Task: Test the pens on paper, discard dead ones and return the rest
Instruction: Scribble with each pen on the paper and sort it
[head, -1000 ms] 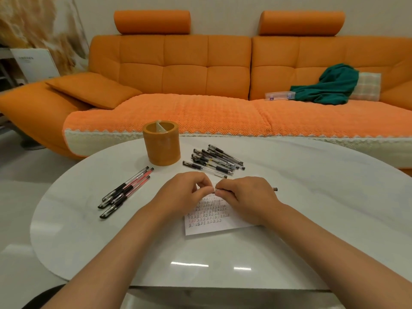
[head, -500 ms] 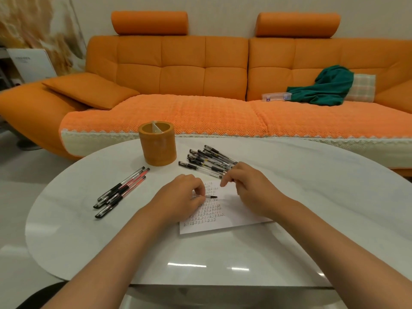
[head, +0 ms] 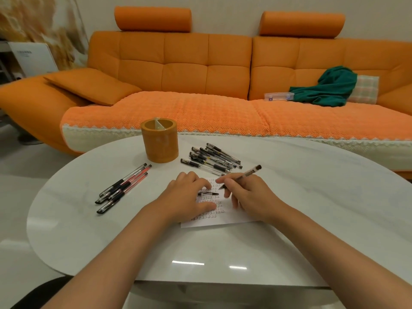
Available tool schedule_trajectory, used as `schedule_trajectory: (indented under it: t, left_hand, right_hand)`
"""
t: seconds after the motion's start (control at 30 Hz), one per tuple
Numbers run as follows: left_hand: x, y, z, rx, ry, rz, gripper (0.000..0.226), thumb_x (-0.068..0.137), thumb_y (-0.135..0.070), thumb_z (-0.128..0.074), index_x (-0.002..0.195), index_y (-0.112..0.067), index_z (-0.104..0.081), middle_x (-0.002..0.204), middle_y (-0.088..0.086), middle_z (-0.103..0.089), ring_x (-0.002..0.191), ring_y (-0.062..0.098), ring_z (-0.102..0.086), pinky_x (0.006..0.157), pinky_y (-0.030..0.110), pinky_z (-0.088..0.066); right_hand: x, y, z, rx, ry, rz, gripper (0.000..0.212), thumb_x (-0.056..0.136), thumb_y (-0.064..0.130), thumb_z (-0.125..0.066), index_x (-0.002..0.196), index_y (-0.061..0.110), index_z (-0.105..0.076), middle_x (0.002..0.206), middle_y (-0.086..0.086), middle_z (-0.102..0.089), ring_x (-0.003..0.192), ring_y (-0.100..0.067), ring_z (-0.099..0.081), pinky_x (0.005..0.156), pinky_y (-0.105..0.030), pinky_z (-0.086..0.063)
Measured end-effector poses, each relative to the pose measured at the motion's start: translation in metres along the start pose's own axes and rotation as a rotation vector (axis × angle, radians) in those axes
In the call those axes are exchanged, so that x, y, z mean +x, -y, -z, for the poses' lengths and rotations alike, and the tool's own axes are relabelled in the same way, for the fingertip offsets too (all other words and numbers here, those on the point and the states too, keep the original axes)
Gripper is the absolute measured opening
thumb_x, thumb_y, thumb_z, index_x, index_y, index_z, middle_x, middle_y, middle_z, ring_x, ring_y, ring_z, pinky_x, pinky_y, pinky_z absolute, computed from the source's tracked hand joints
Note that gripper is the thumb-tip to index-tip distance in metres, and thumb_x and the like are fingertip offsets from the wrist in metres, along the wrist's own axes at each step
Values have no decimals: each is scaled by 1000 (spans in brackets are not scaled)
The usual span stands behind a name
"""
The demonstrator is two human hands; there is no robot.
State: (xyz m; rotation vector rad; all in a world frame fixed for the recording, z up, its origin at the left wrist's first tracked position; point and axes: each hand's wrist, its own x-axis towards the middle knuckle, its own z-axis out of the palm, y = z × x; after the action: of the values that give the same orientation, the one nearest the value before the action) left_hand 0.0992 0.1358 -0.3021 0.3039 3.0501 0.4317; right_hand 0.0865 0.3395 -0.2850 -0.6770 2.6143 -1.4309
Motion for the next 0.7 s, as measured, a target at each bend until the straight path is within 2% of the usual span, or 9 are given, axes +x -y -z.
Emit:
schedule_trajectory:
  t: [0.07, 0.13, 0.23, 0.37, 0.43, 0.53, 0.7]
  left_hand:
    - [1, 0, 0, 1, -2, -1, 60, 85, -70, -57, 138, -43, -45, 136, -8, -42, 127, 14, -33, 104, 36, -35]
    - [1, 0, 0, 10, -3, -1, 60, 85, -70, -57, 138, -42, -44, 137, -7, -42, 127, 15, -33, 104, 36, -34]
    - [2, -1, 0, 24, 1, 2, 62, 86, -69, -57, 139, -41, -44, 140, -6, -41, 129, 16, -33, 104, 36, -34]
    - [3, -1, 3, 28, 23, 1, 65, 84, -70, -59, 140, -41, -43, 142, -5, -40, 130, 17, -32, 105, 38, -34]
    - [3, 0, 5, 17, 49, 2, 69, 81, -71, -61, 140, -41, -42, 143, -5, -39, 131, 17, -32, 106, 39, -33]
    - [3, 0, 6, 12, 65, 9, 73, 78, -73, -64, 140, -42, -41, 144, -5, -38, 132, 17, -31, 106, 39, -32]
    - [3, -1, 7, 15, 70, 19, 73, 78, -72, -65, 140, -42, -41, 144, -4, -38, 133, 18, -31, 106, 40, -33]
  right_hand:
    - [-5, 1, -6, 108, 15, -47, 25, 99, 14, -48, 100, 20, -72, 80, -2, -73, 59, -21, -66, 53, -26, -47]
    - [-9, 2, -9, 199, 31, -98, 20, 91, 5, -53, 93, 13, -71, 77, -8, -74, 55, -19, -63, 47, -28, -44]
    - [-11, 0, -9, 197, 44, -95, 12, 81, 1, -61, 83, 10, -69, 71, -19, -71, 54, -21, -62, 51, -29, -47]
    - [-14, -2, -10, 210, 123, -42, 7, 79, -6, -64, 79, 1, -64, 60, -16, -66, 49, -19, -57, 50, -27, -45]
    - [-15, -2, -11, 196, 176, -7, 9, 80, -10, -65, 79, -1, -63, 65, -14, -67, 51, -15, -58, 50, -25, -46]
    - [-14, -1, -11, 191, 205, -4, 8, 80, -12, -64, 79, -4, -62, 72, -22, -68, 53, -15, -58, 50, -25, -48]
    - [-14, -1, -15, 179, 190, -35, 19, 81, -11, -63, 70, 4, -59, 54, 1, -61, 44, -9, -53, 44, -21, -42]
